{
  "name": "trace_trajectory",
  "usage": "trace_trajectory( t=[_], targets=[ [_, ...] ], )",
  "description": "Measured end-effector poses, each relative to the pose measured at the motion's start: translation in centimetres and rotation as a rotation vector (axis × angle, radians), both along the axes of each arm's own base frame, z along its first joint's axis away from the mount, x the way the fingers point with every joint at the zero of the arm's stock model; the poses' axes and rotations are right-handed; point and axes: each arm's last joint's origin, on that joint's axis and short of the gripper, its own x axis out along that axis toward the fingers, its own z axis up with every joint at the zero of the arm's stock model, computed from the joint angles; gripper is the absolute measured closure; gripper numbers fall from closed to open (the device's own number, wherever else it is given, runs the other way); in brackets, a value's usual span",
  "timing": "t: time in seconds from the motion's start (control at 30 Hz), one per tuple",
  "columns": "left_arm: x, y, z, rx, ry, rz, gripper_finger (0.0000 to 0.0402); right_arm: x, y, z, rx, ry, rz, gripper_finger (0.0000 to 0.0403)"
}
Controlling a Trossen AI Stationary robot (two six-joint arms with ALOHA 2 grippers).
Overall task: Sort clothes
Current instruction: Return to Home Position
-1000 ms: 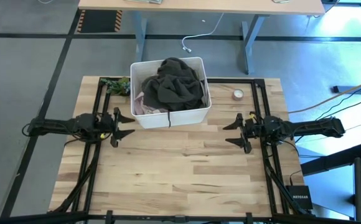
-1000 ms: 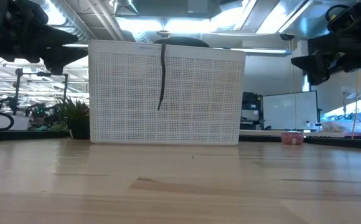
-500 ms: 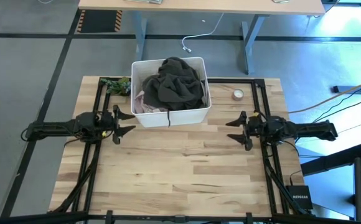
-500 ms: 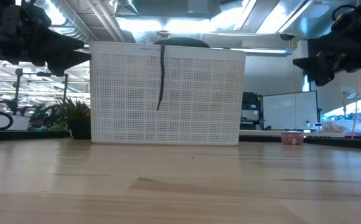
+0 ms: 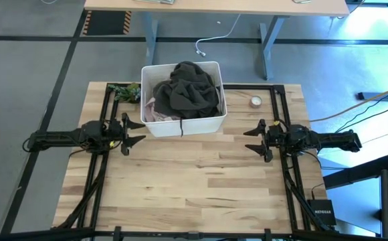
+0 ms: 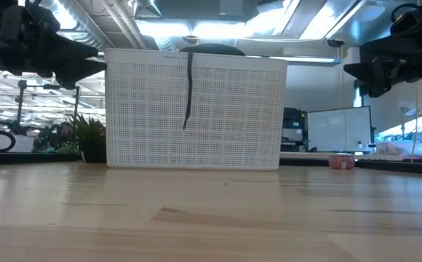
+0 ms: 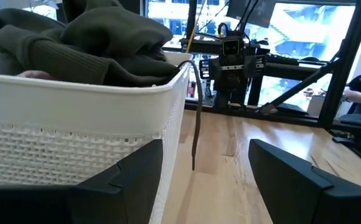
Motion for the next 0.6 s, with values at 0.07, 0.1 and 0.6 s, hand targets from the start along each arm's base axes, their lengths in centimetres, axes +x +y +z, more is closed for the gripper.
trace_trajectory(
  t=[0.07, 0.1, 0.6],
  targets=[
    [0.00, 0.00, 0.00, -0.003, -0.001, 0.000, 0.0169, 0.00, 0.00, 0.00, 0.000, 0.000, 0.000, 0.0114],
    [0.00, 0.00, 0.00, -0.003, -0.001, 0.000, 0.0169, 0.00, 0.00, 0.00, 0.000, 0.000, 0.000, 0.0114],
    [0.00, 0.00, 0.00, -0.006, -0.002, 0.000, 0.0169, 0.00, 0.00, 0.00, 0.000, 0.000, 0.000, 0.0114]
  ],
)
